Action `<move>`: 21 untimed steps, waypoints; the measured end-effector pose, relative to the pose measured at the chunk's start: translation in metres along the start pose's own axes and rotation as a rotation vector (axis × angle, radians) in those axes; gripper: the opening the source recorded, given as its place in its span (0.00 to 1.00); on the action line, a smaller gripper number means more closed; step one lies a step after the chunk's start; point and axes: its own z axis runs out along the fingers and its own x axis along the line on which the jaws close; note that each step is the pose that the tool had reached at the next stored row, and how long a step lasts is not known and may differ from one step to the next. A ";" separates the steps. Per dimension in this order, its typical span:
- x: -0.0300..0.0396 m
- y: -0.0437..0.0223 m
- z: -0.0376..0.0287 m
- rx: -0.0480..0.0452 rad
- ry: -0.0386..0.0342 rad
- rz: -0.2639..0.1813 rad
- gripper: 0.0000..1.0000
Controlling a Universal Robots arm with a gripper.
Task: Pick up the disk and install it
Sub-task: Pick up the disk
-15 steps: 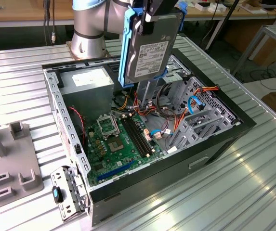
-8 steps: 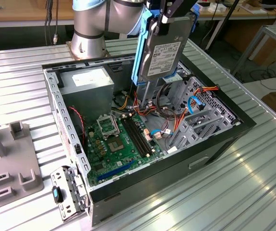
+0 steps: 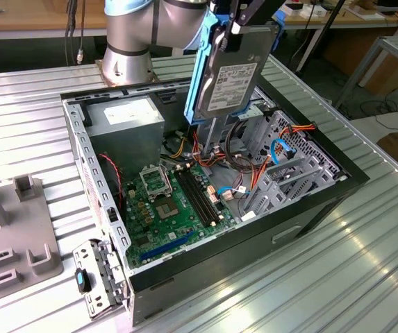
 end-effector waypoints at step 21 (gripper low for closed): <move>0.0076 -0.1234 0.0019 0.0000 -0.0002 0.000 0.37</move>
